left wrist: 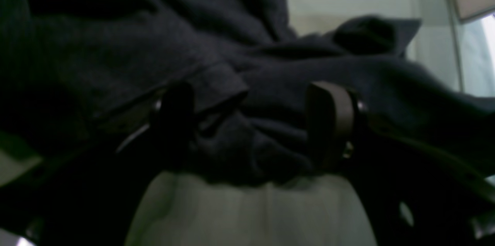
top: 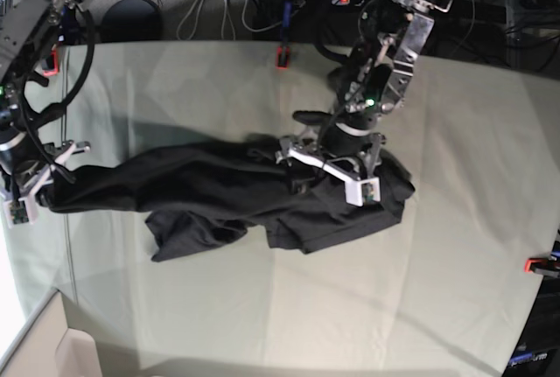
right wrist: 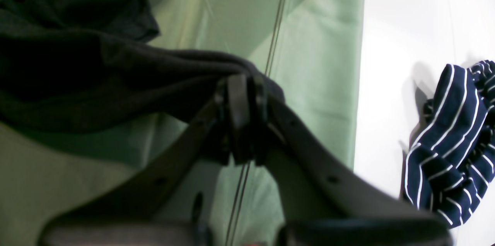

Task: Layout the t-shirt on the table in an organized manner, then fold the t-shirt properly
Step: 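Lift the black shirt with both grippers, stretching it between them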

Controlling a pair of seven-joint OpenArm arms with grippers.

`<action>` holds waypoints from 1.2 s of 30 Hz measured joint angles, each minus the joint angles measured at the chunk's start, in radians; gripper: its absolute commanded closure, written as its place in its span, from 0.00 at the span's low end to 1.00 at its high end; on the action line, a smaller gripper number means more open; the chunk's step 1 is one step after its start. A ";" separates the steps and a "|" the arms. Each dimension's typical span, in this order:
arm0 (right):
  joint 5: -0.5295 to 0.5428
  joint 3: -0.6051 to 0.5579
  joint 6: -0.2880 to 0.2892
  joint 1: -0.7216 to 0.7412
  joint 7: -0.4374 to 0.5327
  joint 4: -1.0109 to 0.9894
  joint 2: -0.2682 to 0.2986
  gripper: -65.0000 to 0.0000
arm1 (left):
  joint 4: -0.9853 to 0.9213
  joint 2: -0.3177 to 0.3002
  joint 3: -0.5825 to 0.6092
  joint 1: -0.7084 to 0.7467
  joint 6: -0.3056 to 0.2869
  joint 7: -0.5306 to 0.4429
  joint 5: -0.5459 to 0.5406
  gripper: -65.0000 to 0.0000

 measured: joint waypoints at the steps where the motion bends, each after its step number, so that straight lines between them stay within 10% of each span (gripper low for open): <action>1: 0.000 0.000 0.000 0.000 0.001 0.000 0.000 1.00 | -0.001 0.000 0.000 0.000 0.000 0.000 0.001 0.32; 9: 0.000 0.000 0.000 -0.018 0.007 0.000 0.000 1.00 | -0.069 0.000 -0.026 -0.040 -0.002 0.000 0.004 0.40; 16: 0.000 0.005 0.000 -0.019 0.006 0.000 0.001 1.00 | -0.068 0.001 -0.098 -0.042 -0.002 0.003 0.004 1.00; 36: 0.001 0.008 -0.001 -0.076 0.019 0.003 0.045 1.00 | 0.220 -0.107 -0.639 -0.009 -0.016 0.034 -0.009 1.00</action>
